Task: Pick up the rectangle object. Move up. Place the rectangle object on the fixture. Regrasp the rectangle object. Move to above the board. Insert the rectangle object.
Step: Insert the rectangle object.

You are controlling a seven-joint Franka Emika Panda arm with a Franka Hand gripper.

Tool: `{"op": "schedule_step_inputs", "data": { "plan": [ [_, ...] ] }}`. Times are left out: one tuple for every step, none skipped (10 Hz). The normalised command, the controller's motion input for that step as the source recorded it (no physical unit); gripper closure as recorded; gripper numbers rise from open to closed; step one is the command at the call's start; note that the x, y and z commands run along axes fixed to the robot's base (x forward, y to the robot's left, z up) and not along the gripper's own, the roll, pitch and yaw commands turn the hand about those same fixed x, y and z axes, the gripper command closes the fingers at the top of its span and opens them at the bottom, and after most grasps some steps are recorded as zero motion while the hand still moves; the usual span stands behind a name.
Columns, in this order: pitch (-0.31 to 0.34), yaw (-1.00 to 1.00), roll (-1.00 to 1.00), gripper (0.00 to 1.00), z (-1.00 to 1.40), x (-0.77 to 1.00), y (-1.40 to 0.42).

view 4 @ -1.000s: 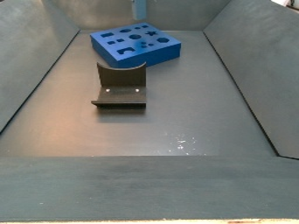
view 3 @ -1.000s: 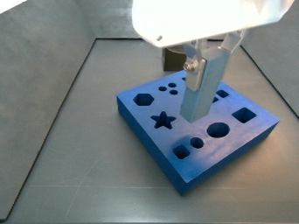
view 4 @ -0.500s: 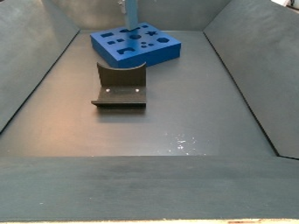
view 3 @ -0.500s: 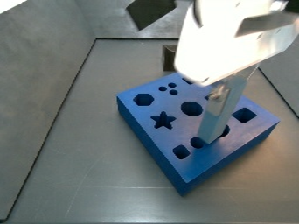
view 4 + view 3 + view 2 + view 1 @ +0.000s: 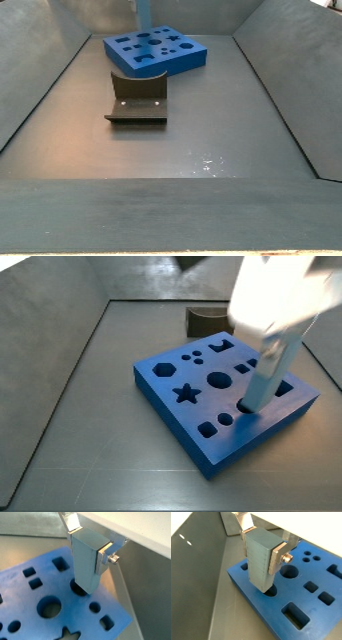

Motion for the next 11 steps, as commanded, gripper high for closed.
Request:
{"op": "schedule_step_inputs", "data": {
  "plan": [
    [0.203,0.00,0.00,1.00,0.01,0.08,0.00],
    [-0.023,0.00,0.00,1.00,-0.13,0.07,0.00],
    [0.091,0.04,-0.15,1.00,0.00,0.92,0.11],
    [0.249,0.02,-0.13,1.00,0.00,1.00,0.01],
    [0.154,0.05,-0.15,1.00,0.05,0.41,0.00],
    [-0.023,0.00,0.00,1.00,0.00,0.00,0.00],
    [-0.089,0.02,0.09,1.00,0.06,1.00,-0.08],
    [-0.037,0.00,0.00,1.00,0.16,1.00,-0.17],
    [0.091,0.00,0.00,1.00,0.01,0.00,0.00],
    [0.000,0.00,-0.03,1.00,0.00,0.00,0.00],
    [-0.246,0.00,0.00,1.00,-0.07,1.00,0.17]
  ]
}}
